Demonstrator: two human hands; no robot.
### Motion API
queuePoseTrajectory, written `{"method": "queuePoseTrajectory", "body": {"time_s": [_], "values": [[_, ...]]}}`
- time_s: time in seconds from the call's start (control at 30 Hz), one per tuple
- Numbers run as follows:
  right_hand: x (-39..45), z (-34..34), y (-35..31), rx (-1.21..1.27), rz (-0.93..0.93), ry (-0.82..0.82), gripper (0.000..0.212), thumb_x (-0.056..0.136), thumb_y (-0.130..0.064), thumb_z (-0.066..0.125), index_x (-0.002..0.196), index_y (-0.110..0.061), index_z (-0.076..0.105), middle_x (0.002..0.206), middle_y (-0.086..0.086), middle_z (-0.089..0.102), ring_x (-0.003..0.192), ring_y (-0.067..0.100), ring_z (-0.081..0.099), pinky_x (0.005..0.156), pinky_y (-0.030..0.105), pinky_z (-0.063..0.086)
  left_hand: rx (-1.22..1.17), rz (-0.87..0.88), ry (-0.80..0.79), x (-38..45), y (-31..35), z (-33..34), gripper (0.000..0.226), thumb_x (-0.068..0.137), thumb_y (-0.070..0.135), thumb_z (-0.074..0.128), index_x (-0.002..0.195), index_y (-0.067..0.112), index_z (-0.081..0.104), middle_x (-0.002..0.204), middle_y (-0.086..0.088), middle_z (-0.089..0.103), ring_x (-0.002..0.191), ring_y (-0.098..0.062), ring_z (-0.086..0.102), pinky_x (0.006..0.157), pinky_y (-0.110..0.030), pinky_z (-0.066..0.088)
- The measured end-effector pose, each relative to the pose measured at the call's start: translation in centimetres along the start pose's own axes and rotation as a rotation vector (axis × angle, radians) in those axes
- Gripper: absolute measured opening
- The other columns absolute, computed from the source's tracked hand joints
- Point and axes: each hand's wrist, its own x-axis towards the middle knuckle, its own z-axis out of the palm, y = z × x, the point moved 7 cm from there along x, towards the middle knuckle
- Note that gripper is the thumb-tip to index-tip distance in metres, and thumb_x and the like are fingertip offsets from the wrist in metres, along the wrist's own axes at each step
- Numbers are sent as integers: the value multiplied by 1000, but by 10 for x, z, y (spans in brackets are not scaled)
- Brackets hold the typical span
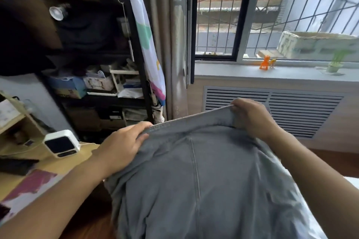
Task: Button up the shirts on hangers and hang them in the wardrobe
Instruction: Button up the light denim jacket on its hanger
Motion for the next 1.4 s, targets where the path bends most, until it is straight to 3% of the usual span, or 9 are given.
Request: {"method": "queuePoseTrajectory", "body": {"time_s": [0.13,0.23,0.37,0.53,0.7,0.83,0.97,1.2,1.4], "values": [[-45,-55,-25,-78,-50,64,20,100,-39,45,98,-22,55,81,-10,57,75,25,59,64,41,48,19,130,-56,-12,27,-24,47,97,58,32,136,41,51,128,12,65,115,-13,61,97,-37,49],[-89,-89,-49,-125,50,180,24,101,-35,43,103,-19,62,84,-1,66,77,31,64,64,41,51,-31,123,-32,-10,40,-42,18,102,40,52,101,27,64,96,8,71,95,-20,66,82,-37,50],[-179,-132,-89,-174,298,393,20,97,-19,51,101,-11,69,85,10,70,74,34,63,63,37,47,-198,202,-134,-35,88,-51,25,102,24,59,78,16,57,68,0,59,65,-14,51,63,-26,39],[-315,-171,-158,-165,625,576,14,97,-5,59,99,-9,72,81,0,66,73,6,53,64,21,35,-281,507,-371,-121,143,-47,27,103,26,52,79,15,54,75,-1,58,70,-10,54,71,-40,42],[-445,-219,-258,-243,834,778,21,86,-8,53,99,-11,70,89,-2,69,79,-2,56,72,13,38,-526,612,-599,-188,201,-47,20,105,30,53,106,43,68,95,1,72,90,-23,69,84,-47,57],[-516,-306,-333,-442,886,1043,28,91,-11,47,104,-5,71,89,2,65,79,0,52,71,13,38,-845,696,-724,-248,277,-66,36,106,12,48,114,41,69,98,13,76,93,-10,72,70,-19,55],[-577,-372,-389,-515,862,1211,24,94,-10,51,105,-6,72,97,1,70,89,3,58,81,9,42,-900,763,-739,-298,342,-80,48,99,-6,48,91,29,79,96,3,77,90,-15,72,75,-25,58],[-704,-449,-475,-759,875,1195,20,93,-1,61,102,-11,76,95,-5,71,91,-15,60,85,6,42,-863,781,-889,-400,451,-53,42,98,-1,53,88,26,84,91,3,79,80,-11,72,71,-23,59],[-852,-505,-474,-638,1154,844,11,95,-12,69,92,-21,74,85,-19,68,80,-16,59,71,0,38,-778,984,-775,-501,586,37,35,101,1,54,116,22,77,115,9,72,108,-9,63,101,-27,46]]}}
